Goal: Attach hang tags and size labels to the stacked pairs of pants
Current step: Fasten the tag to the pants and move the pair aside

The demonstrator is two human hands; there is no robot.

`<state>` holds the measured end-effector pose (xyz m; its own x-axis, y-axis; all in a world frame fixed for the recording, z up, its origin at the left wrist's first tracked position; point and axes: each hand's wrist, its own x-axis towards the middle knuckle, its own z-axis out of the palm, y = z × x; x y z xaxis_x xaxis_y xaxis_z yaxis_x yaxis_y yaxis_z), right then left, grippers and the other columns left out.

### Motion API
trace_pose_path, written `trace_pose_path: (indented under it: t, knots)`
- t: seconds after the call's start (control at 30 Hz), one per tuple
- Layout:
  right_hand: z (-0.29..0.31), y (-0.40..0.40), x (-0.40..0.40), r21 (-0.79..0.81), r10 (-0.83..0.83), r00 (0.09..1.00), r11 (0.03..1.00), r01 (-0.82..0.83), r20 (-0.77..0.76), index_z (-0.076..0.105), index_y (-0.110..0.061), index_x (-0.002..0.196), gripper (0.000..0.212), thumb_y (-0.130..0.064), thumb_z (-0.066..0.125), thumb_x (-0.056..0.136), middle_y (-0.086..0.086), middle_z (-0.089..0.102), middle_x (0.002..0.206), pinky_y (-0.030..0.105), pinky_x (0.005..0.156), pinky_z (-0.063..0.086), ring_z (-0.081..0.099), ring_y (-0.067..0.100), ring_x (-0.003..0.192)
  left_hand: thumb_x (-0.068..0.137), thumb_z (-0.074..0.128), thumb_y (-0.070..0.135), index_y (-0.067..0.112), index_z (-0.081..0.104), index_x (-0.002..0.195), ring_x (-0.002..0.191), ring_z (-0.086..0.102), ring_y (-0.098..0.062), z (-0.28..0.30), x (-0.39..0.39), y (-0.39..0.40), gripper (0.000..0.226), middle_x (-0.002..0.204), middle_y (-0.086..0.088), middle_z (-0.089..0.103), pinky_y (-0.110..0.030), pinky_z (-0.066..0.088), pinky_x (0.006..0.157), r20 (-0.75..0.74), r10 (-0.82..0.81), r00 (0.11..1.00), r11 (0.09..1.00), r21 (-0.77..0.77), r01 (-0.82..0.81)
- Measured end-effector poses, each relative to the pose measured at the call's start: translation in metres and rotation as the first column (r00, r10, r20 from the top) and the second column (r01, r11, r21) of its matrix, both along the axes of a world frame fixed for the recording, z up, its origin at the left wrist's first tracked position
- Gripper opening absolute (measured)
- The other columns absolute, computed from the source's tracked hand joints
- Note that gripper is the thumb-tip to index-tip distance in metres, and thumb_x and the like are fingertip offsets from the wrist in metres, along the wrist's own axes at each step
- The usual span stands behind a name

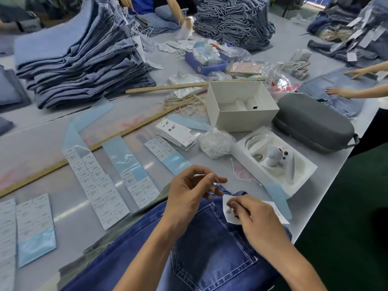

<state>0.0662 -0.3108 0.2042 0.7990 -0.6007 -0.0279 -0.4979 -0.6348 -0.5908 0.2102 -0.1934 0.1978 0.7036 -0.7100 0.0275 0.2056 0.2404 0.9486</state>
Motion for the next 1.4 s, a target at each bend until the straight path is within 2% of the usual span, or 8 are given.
trace_pose_path:
  t: [0.13,0.33,0.47,0.67,1.0,1.17,1.27,1.4]
  knots:
    - [0.009,-0.009,0.002,0.067,0.080,0.992,0.995,-0.074,-0.098,0.077,-0.026,0.104,0.018,-0.014,0.067,0.095,-0.014,0.071,0.102,0.023,0.089,0.050,0.066,0.007,0.095,0.099,0.064,0.013,-0.002,0.064,0.098,0.067,0.063,-0.022,0.000,-0.004,-0.007,0.014,0.087,-0.012,0.076,-0.026,0.052,0.058,0.018,0.015,1.000,1.000,0.008,-0.015]
    - [0.008,-0.012,0.006,-0.136,0.172,0.971,0.971,-0.195,-0.164,0.075,-0.020,0.095,0.006,-0.019,0.069,0.094,-0.007,0.065,0.100,0.028,0.079,0.048,0.064,0.016,0.091,0.097,0.065,0.011,0.002,0.068,0.096,0.061,0.056,-0.017,-0.001,-0.007,-0.010,0.010,0.075,-0.010,0.069,-0.026,0.049,0.054,0.034,0.055,0.998,0.998,0.042,-0.057]
    - [0.002,-0.012,0.003,-0.121,0.142,0.990,0.982,-0.143,-0.012,0.068,-0.026,0.092,0.007,-0.020,0.067,0.094,-0.014,0.062,0.092,0.021,0.076,0.049,0.061,0.005,0.085,0.099,0.062,0.011,0.001,0.064,0.094,0.059,0.055,-0.016,-0.001,-0.006,-0.008,0.011,0.076,-0.009,0.068,-0.023,0.047,0.053,0.037,0.075,0.996,0.996,0.034,-0.077]
    - [0.006,-0.024,-0.002,0.226,-0.140,0.937,0.972,0.068,0.321,0.071,-0.038,0.091,0.015,-0.023,0.075,0.089,-0.015,0.074,0.087,0.009,0.068,0.051,0.070,0.003,0.079,0.096,0.067,0.004,0.003,0.070,0.095,0.063,0.060,-0.011,0.001,-0.007,-0.010,0.004,0.074,-0.004,0.070,-0.023,0.052,0.060,0.102,0.054,0.993,0.996,0.064,-0.061]
    - [0.032,-0.020,-0.001,0.212,-0.180,0.885,0.973,0.095,0.430,0.069,-0.032,0.090,0.017,-0.015,0.071,0.092,-0.013,0.072,0.085,0.015,0.072,0.054,0.069,0.008,0.079,0.089,0.074,0.000,0.023,0.078,0.098,0.083,0.075,-0.018,0.004,-0.010,-0.015,0.025,0.090,0.001,0.078,-0.027,0.060,0.078,0.165,0.121,0.979,0.984,0.110,-0.140]
    - [0.048,-0.019,-0.006,0.336,-0.256,0.832,0.938,0.089,0.493,0.071,-0.028,0.091,0.017,-0.011,0.070,0.092,-0.004,0.073,0.087,0.019,0.073,0.057,0.069,0.009,0.076,0.089,0.074,0.001,0.013,0.078,0.097,0.072,0.072,-0.015,0.007,0.001,-0.020,0.015,0.085,-0.004,0.077,-0.023,0.058,0.064,0.097,0.226,0.969,0.964,0.119,-0.237]
    - [0.051,-0.018,-0.003,0.514,-0.391,0.760,0.853,0.088,0.519,0.074,-0.026,0.088,0.018,-0.009,0.070,0.090,0.002,0.074,0.084,0.018,0.072,0.058,0.067,0.011,0.072,0.093,0.070,0.001,0.011,0.075,0.096,0.072,0.072,-0.018,0.006,-0.003,-0.022,0.011,0.084,-0.005,0.077,-0.028,0.060,0.064,0.079,0.222,0.972,0.966,0.118,-0.230]
    - [0.048,-0.012,0.004,0.836,-0.598,0.676,0.547,-0.049,0.431,0.077,-0.018,0.082,0.008,-0.016,0.074,0.074,0.005,0.069,0.081,0.022,0.069,0.058,0.063,0.011,0.071,0.094,0.071,0.008,0.021,0.074,0.092,0.082,0.070,-0.022,0.005,-0.021,-0.022,0.014,0.089,0.003,0.076,-0.042,0.060,0.072,0.175,0.157,0.972,0.976,0.122,-0.180]
